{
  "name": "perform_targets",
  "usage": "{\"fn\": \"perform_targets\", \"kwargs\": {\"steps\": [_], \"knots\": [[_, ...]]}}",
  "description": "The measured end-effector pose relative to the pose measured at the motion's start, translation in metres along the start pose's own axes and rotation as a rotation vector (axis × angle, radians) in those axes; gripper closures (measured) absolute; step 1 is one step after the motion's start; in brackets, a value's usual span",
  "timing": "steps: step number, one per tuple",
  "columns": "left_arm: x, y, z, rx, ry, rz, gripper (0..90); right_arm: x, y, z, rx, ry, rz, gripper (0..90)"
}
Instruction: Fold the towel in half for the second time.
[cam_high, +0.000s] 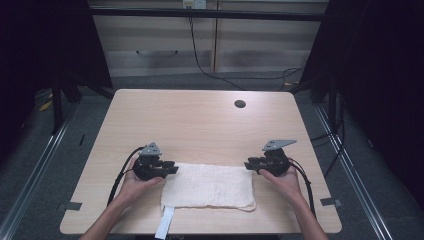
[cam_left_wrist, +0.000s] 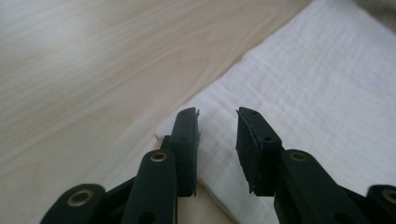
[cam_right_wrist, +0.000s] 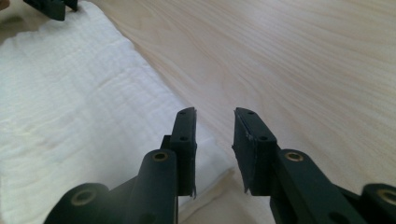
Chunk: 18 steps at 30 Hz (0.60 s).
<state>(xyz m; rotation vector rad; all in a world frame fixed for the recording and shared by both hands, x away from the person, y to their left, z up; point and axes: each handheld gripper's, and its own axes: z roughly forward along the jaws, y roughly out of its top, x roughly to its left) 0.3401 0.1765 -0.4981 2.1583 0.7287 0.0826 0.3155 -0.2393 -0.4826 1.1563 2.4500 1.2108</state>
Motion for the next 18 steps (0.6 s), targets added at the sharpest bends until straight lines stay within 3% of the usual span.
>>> {"fn": "perform_targets", "kwargs": {"steps": [2, 5, 7, 13, 18], "knots": [[-0.001, -0.002, 0.004, 0.012, 0.004, 0.019, 69.5, -0.004, -0.002, 0.003, 0.016, 0.003, 0.008, 67.4], [0.000, -0.003, 0.002, 0.009, 0.016, 0.008, 70.3, -0.007, -0.004, 0.004, 0.013, 0.002, 0.023, 65.2], [0.001, -0.005, 0.001, 0.001, 0.006, -0.013, 70.6, -0.008, -0.006, 0.007, 0.007, -0.009, 0.012, 65.5], [-0.002, -0.006, 0.001, 0.006, 0.022, 0.007, 70.7, -0.007, -0.010, 0.013, 0.039, 0.026, 0.002, 65.6], [0.001, -0.007, 0.001, -0.003, 0.008, -0.002, 70.7, -0.002, -0.012, 0.017, 0.058, 0.036, -0.021, 67.2]]}}
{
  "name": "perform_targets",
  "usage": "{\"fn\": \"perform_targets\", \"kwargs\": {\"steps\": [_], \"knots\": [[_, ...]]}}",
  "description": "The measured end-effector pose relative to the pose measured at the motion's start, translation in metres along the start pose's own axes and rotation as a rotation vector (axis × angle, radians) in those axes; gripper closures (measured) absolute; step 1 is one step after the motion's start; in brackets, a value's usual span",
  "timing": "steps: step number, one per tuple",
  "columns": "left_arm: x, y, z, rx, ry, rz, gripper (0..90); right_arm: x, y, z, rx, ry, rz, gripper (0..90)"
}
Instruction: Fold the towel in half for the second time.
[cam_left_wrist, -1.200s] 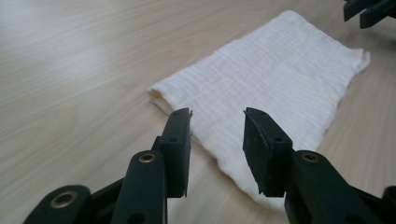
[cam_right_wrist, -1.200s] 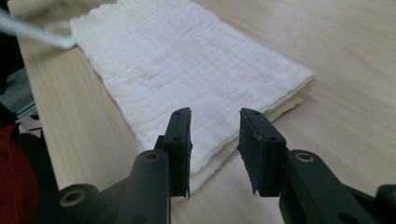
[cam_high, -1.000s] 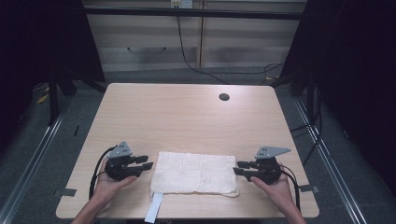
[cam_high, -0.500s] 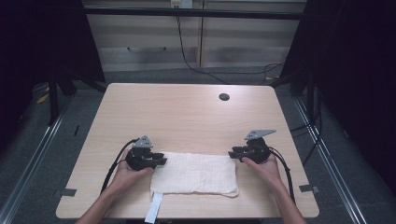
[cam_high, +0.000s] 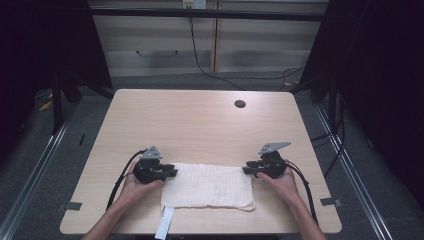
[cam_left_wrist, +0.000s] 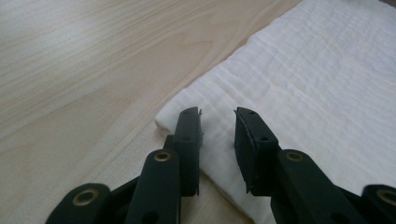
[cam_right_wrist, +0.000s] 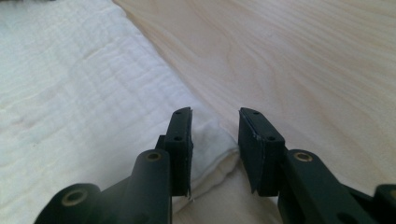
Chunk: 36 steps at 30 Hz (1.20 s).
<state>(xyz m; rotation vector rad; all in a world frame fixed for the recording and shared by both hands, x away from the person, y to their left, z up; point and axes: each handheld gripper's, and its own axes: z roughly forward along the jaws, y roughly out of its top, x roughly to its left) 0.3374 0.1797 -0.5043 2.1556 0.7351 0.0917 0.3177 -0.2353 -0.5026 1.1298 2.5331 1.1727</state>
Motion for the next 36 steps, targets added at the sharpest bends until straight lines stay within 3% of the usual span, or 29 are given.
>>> {"fn": "perform_targets", "kwargs": {"steps": [6, 12, 15, 17, 21, 25, 27, 31, 36], "knots": [[-0.002, 0.000, 0.000, 0.000, 0.011, 0.019, 70.6, 0.000, -0.001, 0.001, 0.007, 0.014, -0.013, 84.7], [-0.005, -0.002, -0.005, 0.023, 0.037, 0.020, 70.7, -0.002, -0.002, -0.001, 0.006, 0.009, 0.012, 87.6], [-0.010, -0.005, -0.010, 0.021, 0.046, 0.040, 70.7, -0.001, -0.002, 0.000, 0.003, 0.003, 0.006, 87.7], [-0.011, -0.005, -0.013, 0.011, 0.020, 0.028, 68.8, 0.001, -0.001, 0.001, 0.000, 0.002, 0.005, 87.8], [0.004, 0.002, -0.024, -0.032, 0.011, -0.015, 66.1, 0.001, 0.000, 0.001, 0.006, -0.008, 0.008, 87.8], [0.028, 0.003, -0.027, -0.072, 0.045, -0.083, 62.3, -0.001, -0.001, 0.001, 0.002, -0.007, 0.017, 87.7], [0.033, 0.002, -0.022, -0.048, 0.037, -0.091, 60.1, -0.002, -0.001, 0.001, 0.002, -0.005, 0.020, 87.7], [0.033, 0.004, -0.009, -0.019, 0.011, -0.081, 58.2, -0.001, -0.001, 0.001, 0.002, -0.010, 0.022, 87.7], [0.025, 0.009, -0.003, -0.029, -0.016, -0.064, 56.6, -0.001, -0.001, 0.002, -0.001, -0.011, 0.016, 87.6]]}}
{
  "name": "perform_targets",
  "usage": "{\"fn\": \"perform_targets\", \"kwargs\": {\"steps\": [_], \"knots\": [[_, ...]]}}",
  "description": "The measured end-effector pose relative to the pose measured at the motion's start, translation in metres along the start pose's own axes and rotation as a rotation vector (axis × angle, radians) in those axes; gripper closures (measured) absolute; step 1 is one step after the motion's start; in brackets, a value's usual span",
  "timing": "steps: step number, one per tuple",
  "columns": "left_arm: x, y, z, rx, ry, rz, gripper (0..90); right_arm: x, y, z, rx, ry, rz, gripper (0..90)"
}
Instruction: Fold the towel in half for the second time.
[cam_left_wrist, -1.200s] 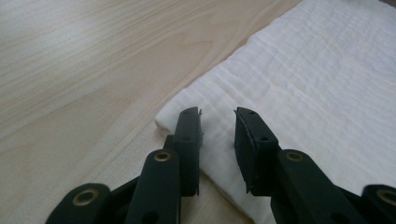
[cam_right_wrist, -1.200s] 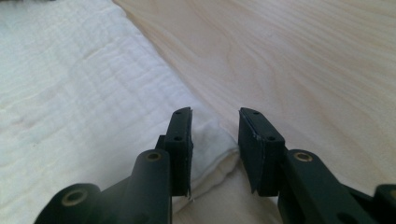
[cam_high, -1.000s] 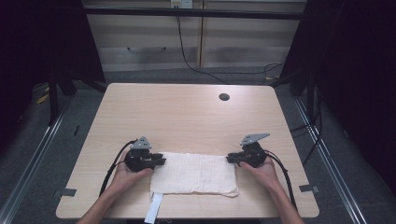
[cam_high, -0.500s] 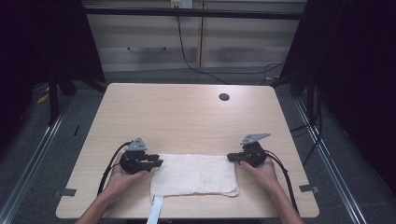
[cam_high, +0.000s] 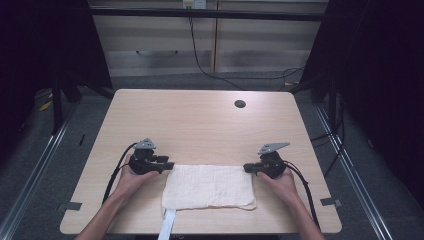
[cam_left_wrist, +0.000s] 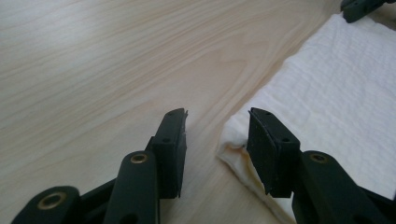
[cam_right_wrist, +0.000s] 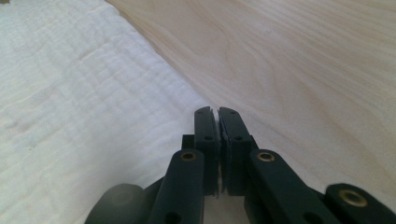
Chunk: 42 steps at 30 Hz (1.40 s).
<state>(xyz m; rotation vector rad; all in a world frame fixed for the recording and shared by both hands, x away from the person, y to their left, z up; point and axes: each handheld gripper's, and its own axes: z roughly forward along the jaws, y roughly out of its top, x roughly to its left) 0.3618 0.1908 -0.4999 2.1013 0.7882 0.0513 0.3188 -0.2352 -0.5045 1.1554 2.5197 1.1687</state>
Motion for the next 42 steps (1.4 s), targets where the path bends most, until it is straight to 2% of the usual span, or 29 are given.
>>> {"fn": "perform_targets", "kwargs": {"steps": [6, 9, 12, 14, 15, 18, 20, 21, 26, 28, 30, 32, 34, 42], "knots": [[-0.004, 0.005, -0.003, -0.043, -0.005, 0.000, 53.7, 0.000, 0.000, 0.000, 0.002, -0.002, -0.002, 87.6], [-0.006, 0.004, 0.002, 0.000, -0.007, 0.022, 52.3, 0.000, 0.000, 0.000, 0.002, -0.002, -0.001, 87.6], [-0.008, 0.002, 0.008, 0.034, 0.010, 0.036, 47.6, 0.000, 0.000, 0.000, 0.004, -0.002, -0.001, 87.6], [-0.009, 0.001, 0.010, 0.045, 0.004, 0.038, 47.6, 0.000, 0.000, 0.000, 0.004, -0.002, -0.001, 87.5], [-0.010, 0.001, 0.011, 0.051, 0.011, 0.053, 47.4, 0.000, 0.000, 0.000, 0.003, -0.002, -0.002, 87.6], [-0.012, 0.001, 0.012, 0.057, 0.024, 0.059, 47.6, 0.000, 0.000, 0.000, 0.003, -0.002, -0.003, 87.5], [-0.013, 0.000, 0.012, 0.050, 0.021, 0.071, 50.9, 0.000, 0.000, 0.000, 0.001, -0.002, -0.001, 87.6], [-0.015, -0.001, 0.012, 0.050, 0.021, 0.091, 56.8, 0.001, 0.000, 0.000, 0.000, -0.002, 0.006, 87.6], [-0.021, -0.003, 0.012, 0.059, 0.030, 0.135, 71.9, 0.001, 0.000, 0.001, -0.001, -0.005, 0.006, 87.7], [-0.022, -0.003, 0.013, 0.057, 0.027, 0.128, 78.2, 0.001, 0.000, 0.001, -0.002, -0.006, 0.007, 87.7], [-0.025, -0.003, 0.013, 0.065, 0.027, 0.139, 83.0, 0.001, 0.000, 0.001, -0.006, -0.005, 0.012, 87.7], [-0.025, -0.002, 0.013, 0.066, 0.027, 0.125, 83.6, 0.000, 0.000, 0.002, -0.010, -0.002, 0.016, 87.7], [-0.021, -0.003, 0.013, 0.056, 0.004, 0.079, 84.4, 0.001, 0.001, 0.002, -0.010, -0.006, 0.018, 87.7], [-0.016, -0.002, 0.009, 0.049, 0.017, 0.060, 84.5, 0.004, 0.005, 0.000, -0.044, -0.001, 0.016, 87.7]]}}
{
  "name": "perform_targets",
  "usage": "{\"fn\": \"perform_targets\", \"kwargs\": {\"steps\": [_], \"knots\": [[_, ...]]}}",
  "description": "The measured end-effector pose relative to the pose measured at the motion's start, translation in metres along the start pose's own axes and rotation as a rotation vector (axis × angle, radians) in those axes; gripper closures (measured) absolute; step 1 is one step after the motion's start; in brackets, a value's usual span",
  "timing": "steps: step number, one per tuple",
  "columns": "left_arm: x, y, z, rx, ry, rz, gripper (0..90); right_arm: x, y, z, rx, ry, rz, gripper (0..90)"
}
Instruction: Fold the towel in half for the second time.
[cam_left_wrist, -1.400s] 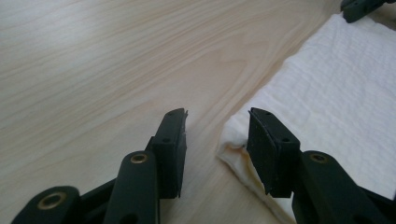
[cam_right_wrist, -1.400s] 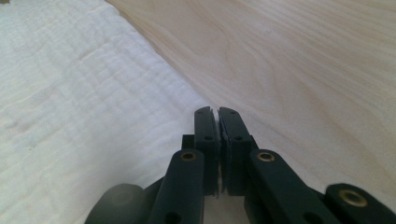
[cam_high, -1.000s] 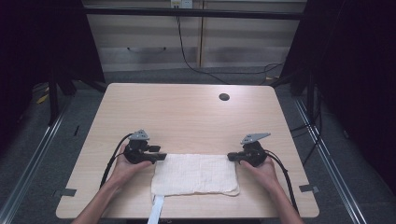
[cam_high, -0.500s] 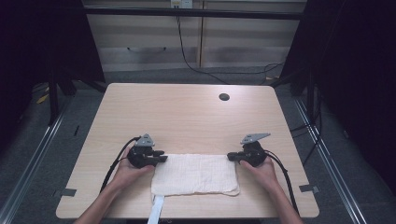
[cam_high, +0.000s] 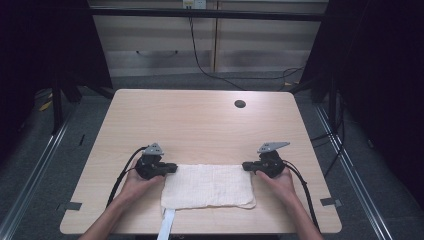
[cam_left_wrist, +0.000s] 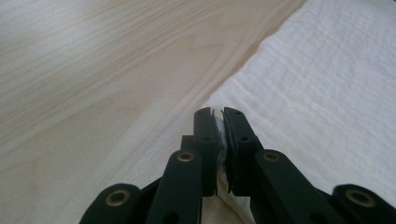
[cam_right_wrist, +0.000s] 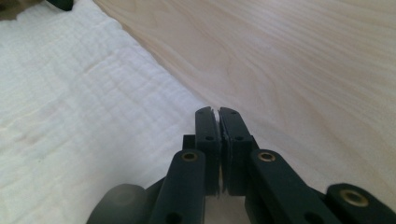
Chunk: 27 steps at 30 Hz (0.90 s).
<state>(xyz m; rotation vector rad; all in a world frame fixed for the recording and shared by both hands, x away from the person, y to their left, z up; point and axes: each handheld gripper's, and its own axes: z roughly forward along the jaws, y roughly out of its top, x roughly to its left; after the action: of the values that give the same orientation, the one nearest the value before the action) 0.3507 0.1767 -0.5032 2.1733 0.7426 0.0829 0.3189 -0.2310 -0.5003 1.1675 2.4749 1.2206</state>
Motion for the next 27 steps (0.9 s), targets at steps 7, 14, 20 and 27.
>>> {"fn": "perform_targets", "kwargs": {"steps": [7, 14, 20, 27], "knots": [[0.004, 0.004, -0.013, -0.058, 0.023, -0.021, 84.4, 0.005, 0.010, -0.010, -0.061, 0.001, -0.015, 87.7], [0.005, 0.009, -0.026, -0.127, 0.011, -0.035, 84.4, 0.007, 0.018, -0.019, -0.100, 0.000, -0.032, 87.7], [0.005, 0.011, -0.034, -0.166, 0.013, -0.046, 84.3, 0.016, 0.027, -0.031, -0.153, -0.004, -0.064, 87.6], [0.010, 0.005, -0.034, -0.152, 0.042, -0.060, 84.4, 0.033, 0.030, -0.035, -0.161, 0.068, -0.110, 87.3]]}}
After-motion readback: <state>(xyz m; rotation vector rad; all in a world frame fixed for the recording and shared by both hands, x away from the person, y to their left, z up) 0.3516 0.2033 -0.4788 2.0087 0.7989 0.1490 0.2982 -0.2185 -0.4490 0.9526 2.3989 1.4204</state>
